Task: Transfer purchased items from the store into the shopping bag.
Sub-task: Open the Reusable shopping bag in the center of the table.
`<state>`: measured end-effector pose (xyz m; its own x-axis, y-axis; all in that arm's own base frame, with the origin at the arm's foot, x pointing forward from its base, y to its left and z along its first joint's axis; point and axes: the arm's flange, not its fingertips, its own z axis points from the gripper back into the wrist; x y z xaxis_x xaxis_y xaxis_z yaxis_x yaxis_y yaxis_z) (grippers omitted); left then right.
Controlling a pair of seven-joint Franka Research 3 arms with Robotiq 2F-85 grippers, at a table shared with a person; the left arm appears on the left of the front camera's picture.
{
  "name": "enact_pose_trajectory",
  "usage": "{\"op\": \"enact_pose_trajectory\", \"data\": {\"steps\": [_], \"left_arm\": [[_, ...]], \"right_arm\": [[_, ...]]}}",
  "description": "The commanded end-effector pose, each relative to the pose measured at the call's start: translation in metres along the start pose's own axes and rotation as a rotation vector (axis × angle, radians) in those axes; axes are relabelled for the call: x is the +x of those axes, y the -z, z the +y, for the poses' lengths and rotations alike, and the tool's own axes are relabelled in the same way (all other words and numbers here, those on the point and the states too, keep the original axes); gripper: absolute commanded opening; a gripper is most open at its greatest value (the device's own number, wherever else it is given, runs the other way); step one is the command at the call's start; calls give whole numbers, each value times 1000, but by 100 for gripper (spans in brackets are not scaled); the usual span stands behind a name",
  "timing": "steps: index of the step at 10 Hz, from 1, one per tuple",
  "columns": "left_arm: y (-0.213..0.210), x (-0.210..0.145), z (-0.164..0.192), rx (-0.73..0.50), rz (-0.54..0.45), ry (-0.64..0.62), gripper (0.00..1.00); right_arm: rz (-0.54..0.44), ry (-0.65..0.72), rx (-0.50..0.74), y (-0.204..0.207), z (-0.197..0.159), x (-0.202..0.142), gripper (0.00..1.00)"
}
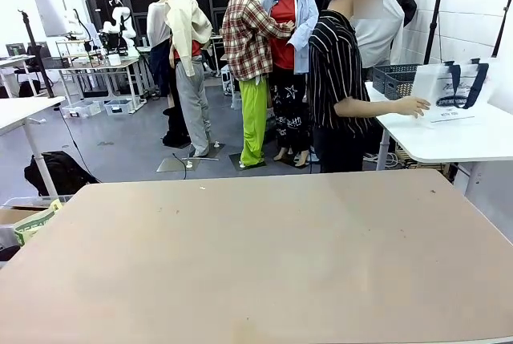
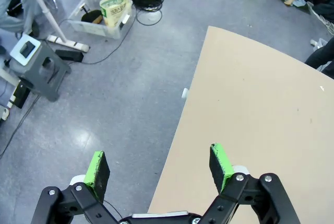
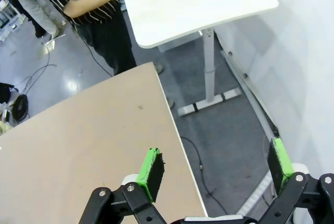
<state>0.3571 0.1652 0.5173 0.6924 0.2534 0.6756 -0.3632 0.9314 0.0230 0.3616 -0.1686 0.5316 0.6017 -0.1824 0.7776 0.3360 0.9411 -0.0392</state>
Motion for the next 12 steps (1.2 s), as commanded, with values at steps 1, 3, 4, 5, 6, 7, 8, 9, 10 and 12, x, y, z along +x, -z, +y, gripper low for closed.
{"op": "enact_pose_trajectory", "data": {"steps": [1,3,4,5,6,7,8,9,10,12], "left_arm": [[0,-1,2,12,3,12,100],[0,-1,2,12,3,12,100],[0,-1,2,12,3,12,100],[0,-1,2,12,3,12,100],[0,-1,2,12,3,12,100],[0,-1,2,12,3,12,100],[0,-1,2,12,3,12,100],[0,-1,2,12,3,12,100],[0,-1,2,12,3,12,100],[0,-1,2,12,3,12,100]], "right_arm": [[9,-10,-11,2,-1,-2,100],[9,-10,-11,2,-1,-2,100],[9,-10,-11,2,-1,-2,100],[9,-10,-11,2,-1,-2,100],[9,-10,-11,2,-1,-2,100],[9,-10,-11,2,-1,-2,100],[9,-10,-11,2,-1,-2,100],[9,-10,-11,2,-1,-2,100],[9,-10,-11,2,-1,-2,100],[9,-10,-11,2,-1,-2,100]]}}
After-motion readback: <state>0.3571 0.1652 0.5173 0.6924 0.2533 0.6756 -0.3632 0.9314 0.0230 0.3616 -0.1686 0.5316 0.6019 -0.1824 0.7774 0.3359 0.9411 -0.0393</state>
